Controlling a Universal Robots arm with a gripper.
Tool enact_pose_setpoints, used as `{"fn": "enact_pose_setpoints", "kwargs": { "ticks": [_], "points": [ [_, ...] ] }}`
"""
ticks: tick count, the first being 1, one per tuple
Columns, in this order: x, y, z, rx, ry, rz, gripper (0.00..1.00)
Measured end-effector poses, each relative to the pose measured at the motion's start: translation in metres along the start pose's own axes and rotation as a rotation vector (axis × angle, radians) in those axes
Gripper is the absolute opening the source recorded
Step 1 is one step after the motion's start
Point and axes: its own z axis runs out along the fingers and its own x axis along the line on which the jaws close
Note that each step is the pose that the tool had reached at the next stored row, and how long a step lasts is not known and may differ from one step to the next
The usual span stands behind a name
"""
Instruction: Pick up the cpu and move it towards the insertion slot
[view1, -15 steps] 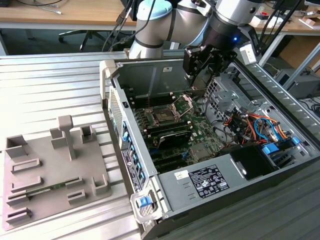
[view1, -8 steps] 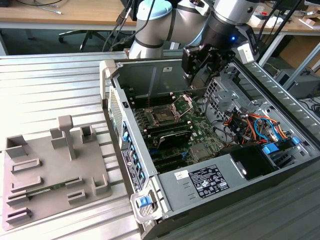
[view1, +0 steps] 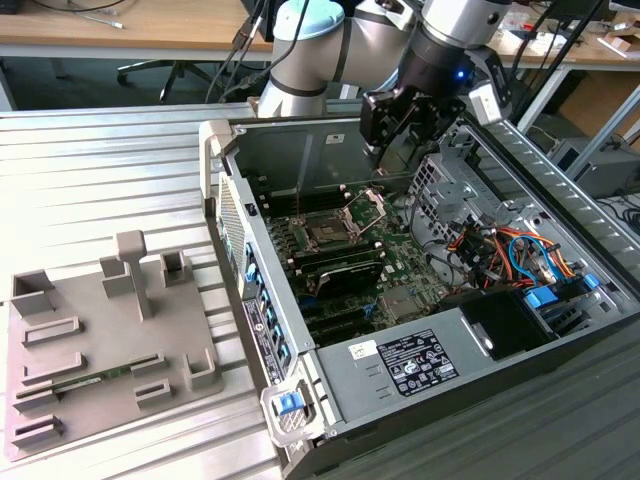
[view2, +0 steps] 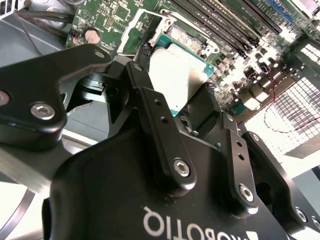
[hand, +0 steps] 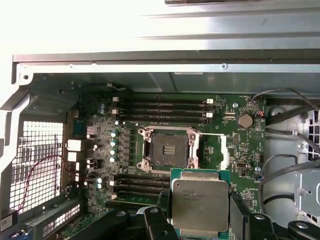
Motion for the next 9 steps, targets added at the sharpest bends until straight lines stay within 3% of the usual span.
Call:
{"fn": "enact_pose_setpoints", "kwargs": {
  "ticks": [9],
  "points": [
    [-0.0005,0.0066,0.0043,0.0001,0.0,0.0,0.55]
  ]
}}
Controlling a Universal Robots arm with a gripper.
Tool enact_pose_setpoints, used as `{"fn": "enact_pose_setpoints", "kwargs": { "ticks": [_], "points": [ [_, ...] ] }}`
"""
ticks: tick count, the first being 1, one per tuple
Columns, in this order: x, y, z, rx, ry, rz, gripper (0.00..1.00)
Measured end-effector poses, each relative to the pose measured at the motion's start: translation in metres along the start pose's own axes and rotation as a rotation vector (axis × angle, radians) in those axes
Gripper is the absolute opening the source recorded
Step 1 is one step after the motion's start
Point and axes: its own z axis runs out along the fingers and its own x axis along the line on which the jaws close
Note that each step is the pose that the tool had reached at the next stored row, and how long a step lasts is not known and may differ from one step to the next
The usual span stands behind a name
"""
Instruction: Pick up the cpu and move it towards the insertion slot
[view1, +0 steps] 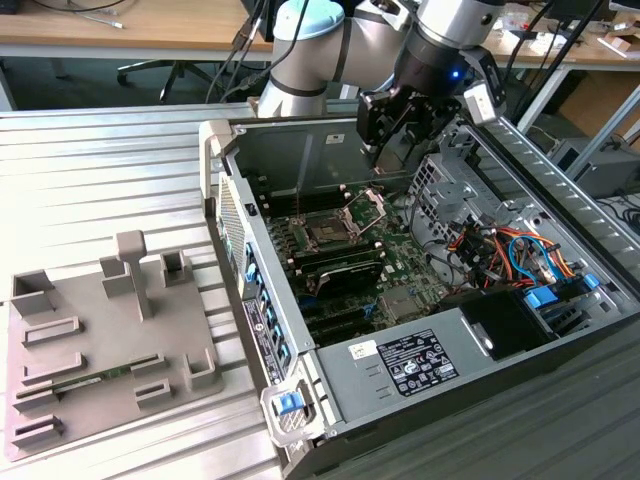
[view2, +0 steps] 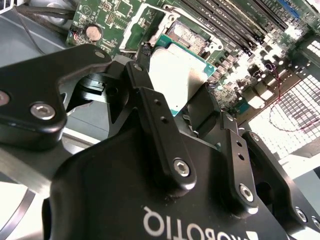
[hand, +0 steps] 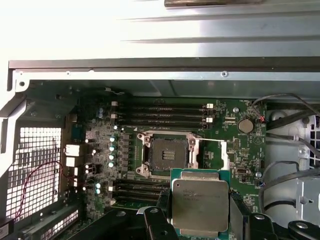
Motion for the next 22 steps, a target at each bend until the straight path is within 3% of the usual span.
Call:
{"fn": "enact_pose_setpoints", "kwargs": {
  "ticks": [22],
  "points": [
    [-0.0009,0.013,0.009,-0.0001,0.0,0.0,0.55]
  ]
}}
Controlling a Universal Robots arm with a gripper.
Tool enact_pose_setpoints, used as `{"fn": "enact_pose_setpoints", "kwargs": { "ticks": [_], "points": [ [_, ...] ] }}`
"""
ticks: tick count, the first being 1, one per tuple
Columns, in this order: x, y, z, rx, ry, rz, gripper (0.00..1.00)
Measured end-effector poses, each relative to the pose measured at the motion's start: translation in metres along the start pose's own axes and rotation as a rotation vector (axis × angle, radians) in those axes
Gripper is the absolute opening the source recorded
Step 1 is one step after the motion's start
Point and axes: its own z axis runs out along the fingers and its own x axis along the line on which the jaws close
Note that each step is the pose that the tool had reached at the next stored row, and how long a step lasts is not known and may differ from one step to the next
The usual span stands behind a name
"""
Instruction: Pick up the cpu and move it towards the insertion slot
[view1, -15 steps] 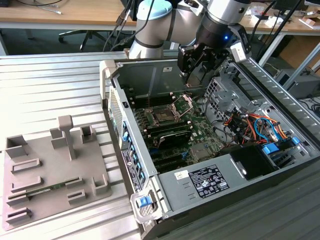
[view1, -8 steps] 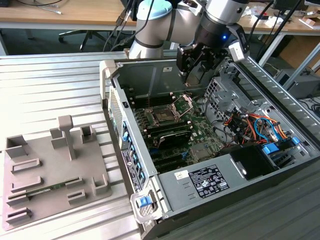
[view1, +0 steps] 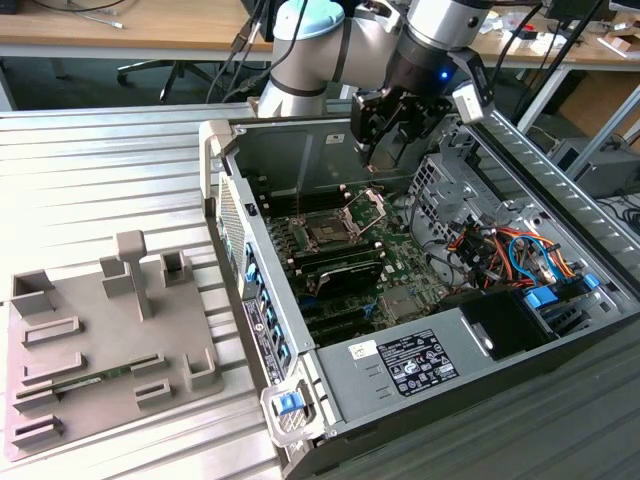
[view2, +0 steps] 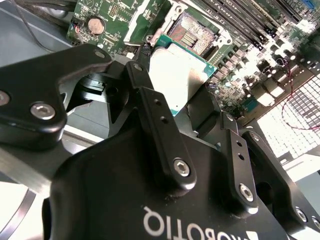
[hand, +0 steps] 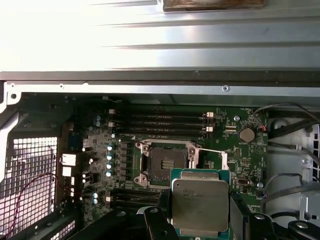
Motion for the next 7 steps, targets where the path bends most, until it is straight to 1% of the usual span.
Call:
{"fn": "enact_pose_setpoints", "kwargs": {
  "ticks": [7],
  "points": [
    [-0.0001,0.0006,0.0012,0.0001,0.0,0.0,0.55]
  ]
}}
